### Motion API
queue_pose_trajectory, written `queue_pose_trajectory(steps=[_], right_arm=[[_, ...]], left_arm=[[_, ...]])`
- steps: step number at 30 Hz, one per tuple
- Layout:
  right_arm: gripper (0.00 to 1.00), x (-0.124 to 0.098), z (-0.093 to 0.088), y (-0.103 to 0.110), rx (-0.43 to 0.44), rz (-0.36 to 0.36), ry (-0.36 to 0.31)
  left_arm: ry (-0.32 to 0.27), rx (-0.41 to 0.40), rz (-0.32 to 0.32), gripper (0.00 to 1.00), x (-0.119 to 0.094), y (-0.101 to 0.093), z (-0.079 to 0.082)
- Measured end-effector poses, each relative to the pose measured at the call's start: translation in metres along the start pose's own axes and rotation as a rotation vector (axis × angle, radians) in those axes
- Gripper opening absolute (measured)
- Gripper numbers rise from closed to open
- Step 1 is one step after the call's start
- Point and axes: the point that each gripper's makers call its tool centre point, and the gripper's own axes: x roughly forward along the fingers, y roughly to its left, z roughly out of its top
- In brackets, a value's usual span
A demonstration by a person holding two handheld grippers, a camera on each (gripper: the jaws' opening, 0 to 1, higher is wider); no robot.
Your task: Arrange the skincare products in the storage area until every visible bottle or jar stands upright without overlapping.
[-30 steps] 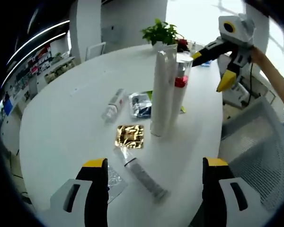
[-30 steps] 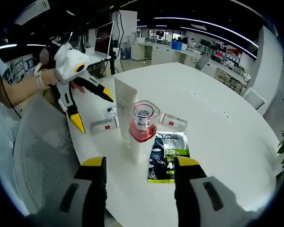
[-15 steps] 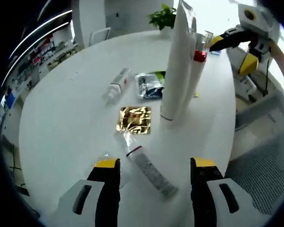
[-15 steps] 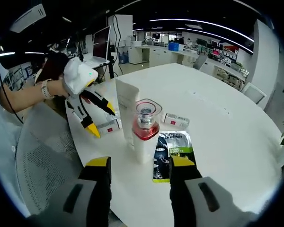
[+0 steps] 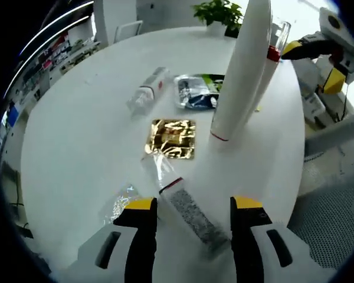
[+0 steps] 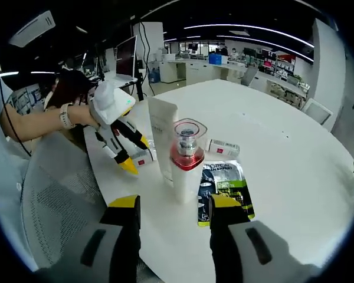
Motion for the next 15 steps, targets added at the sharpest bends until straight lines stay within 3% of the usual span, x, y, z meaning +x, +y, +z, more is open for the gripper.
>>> queue_pose_trajectory(steps=[8, 15], right_arm=[[0.43, 0.000, 0.000, 0.005, 0.011, 0.012, -0.020], [0.43, 0.002, 0.001, 0.013, 0.021, 0.023, -0.038]], left_arm=[[0.031, 0.026, 0.052, 0.35, 0.006, 0.013, 0.001], [0.036, 0.041, 0.048, 0.32, 0.006, 0.012, 0.001]])
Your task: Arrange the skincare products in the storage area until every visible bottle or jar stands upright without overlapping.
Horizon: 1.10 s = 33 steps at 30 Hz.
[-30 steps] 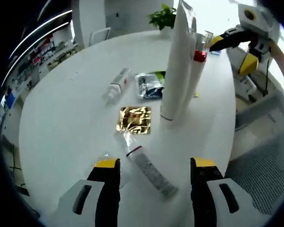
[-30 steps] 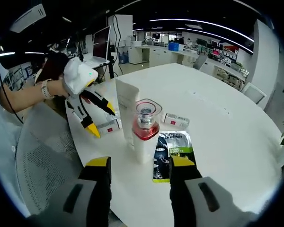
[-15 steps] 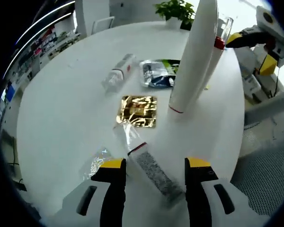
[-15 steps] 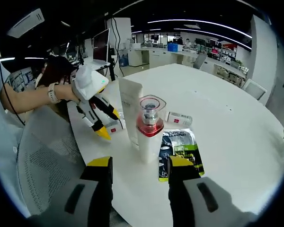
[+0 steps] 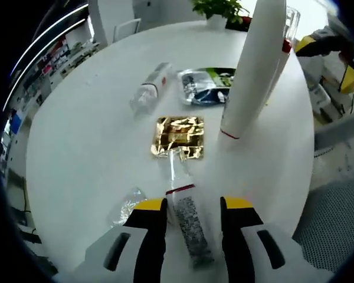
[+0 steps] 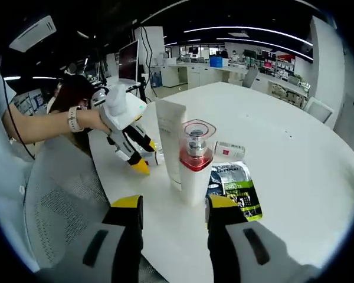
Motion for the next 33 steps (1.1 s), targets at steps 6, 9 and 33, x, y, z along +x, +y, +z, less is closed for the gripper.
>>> queue_pose_trajectory(steps=[6, 9, 33], right_arm=[[0.44, 0.007, -0.005, 0.013, 0.031, 0.043, 0.005], [0.44, 0.013, -0.007, 0.022, 0.052, 0.072, 0.006], [0.35, 0.036, -0.024, 0.064, 0.138, 0.139, 0.006]], left_arm=[[-0.007, 0.022, -0.007, 0.28, 0.000, -0.003, 0.001], [-0.017, 0.034, -0.015, 0.26, 0.000, -0.004, 0.001], [-0.126, -0.086, 0.012, 0.16, -0.033, -0.003, -0.001]])
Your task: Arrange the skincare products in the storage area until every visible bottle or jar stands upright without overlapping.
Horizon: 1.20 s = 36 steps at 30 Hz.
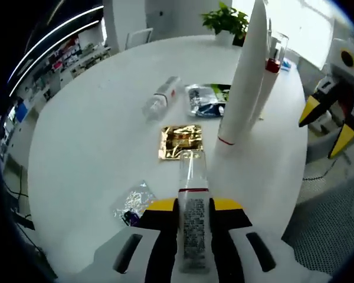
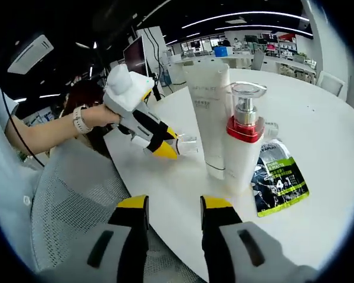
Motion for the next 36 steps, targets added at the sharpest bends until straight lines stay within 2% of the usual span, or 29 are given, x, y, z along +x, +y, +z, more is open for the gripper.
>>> queue_pose_trajectory(steps=[4, 7, 11, 14, 17, 20, 23, 26, 27, 29, 32, 36], right_arm=[[0.34, 0.007, -0.001, 0.003, -0.017, 0.008, 0.016], [0.33, 0.010, 0.002, 0.003, -0.009, 0.007, 0.005], [0.32, 0.011, 0.013, 0.000, 0.034, -0.014, -0.056], [0.32, 0.011, 0.021, -0.002, 0.096, -0.022, -0.113], [0.30, 0.010, 0.030, 0.001, 0.181, 0.007, -0.170], [0.27, 0.008, 0.042, 0.004, 0.272, 0.046, -0.269], [0.28, 0.010, 0.045, 0.008, 0.328, 0.093, -0.319], [0.28, 0.011, 0.042, 0.008, 0.340, 0.092, -0.309], [0.29, 0.010, 0.044, 0.007, 0.338, 0.090, -0.319], [0.31, 0.009, 0.047, 0.003, 0.388, 0.100, -0.340], [0.30, 0.004, 0.058, 0.006, 0.458, 0.154, -0.413], [0.33, 0.004, 0.059, 0.003, 0.470, 0.150, -0.427]], left_arm=[[-0.071, -0.027, -0.006, 0.16, -0.015, -0.004, 0.008], [-0.113, -0.038, -0.016, 0.16, -0.027, -0.012, 0.014], [-0.139, -0.022, -0.021, 0.16, -0.036, -0.022, 0.017], [-0.191, -0.013, -0.025, 0.16, -0.042, -0.030, 0.023], [-0.226, -0.008, -0.039, 0.16, -0.046, -0.038, 0.028], [-0.247, -0.024, -0.080, 0.16, -0.049, -0.050, 0.032], [-0.262, -0.029, -0.108, 0.16, -0.051, -0.059, 0.035], [-0.263, -0.017, -0.114, 0.16, -0.053, -0.063, 0.036], [-0.266, -0.013, -0.115, 0.16, -0.053, -0.064, 0.037], [-0.282, -0.019, -0.128, 0.16, -0.055, -0.066, 0.041], [-0.312, -0.046, -0.170, 0.16, -0.059, -0.074, 0.047], [-0.310, -0.066, -0.207, 0.16, -0.060, -0.082, 0.049]])
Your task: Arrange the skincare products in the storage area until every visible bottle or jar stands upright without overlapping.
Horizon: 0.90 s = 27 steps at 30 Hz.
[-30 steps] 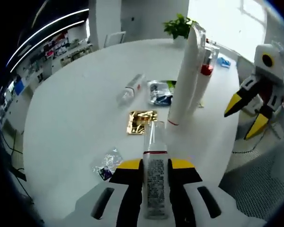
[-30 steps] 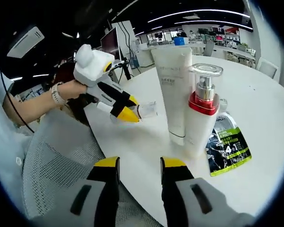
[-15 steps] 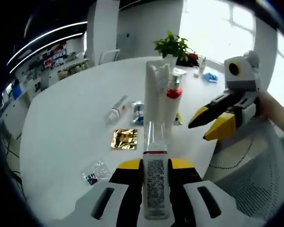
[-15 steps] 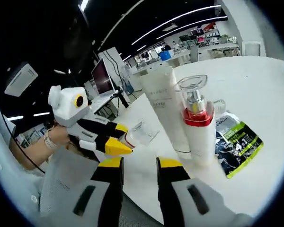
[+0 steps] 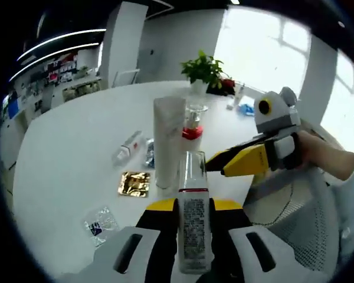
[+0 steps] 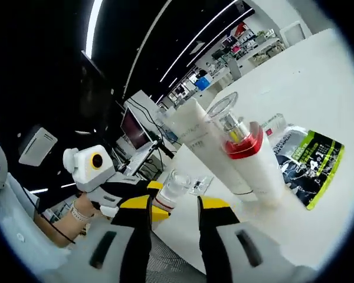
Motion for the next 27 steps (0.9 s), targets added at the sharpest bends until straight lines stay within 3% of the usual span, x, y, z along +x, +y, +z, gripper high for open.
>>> queue_pose_trajectory(steps=[4, 6, 10, 17, 24, 27], right_arm=[[0.31, 0.000, 0.003, 0.004, 0.056, 0.038, -0.025], [0.31, 0.000, 0.002, 0.003, 0.064, 0.034, -0.018], [0.30, 0.000, 0.010, 0.007, 0.107, 0.070, -0.067], [0.28, -0.003, 0.017, 0.009, 0.157, 0.096, -0.113], [0.22, -0.005, 0.022, 0.010, 0.161, 0.102, -0.137], [0.21, -0.004, 0.022, 0.012, 0.117, 0.090, -0.130]], left_arm=[[-0.011, 0.000, -0.026, 0.16, 0.002, -0.005, 0.002], [-0.031, -0.008, -0.044, 0.16, 0.002, -0.009, 0.008], [-0.073, -0.042, -0.099, 0.16, 0.002, -0.018, 0.020], [-0.089, -0.047, -0.142, 0.16, 0.003, -0.027, 0.023], [-0.080, -0.030, -0.159, 0.16, 0.007, -0.033, 0.020], [-0.065, -0.011, -0.155, 0.17, 0.012, -0.034, 0.018]])
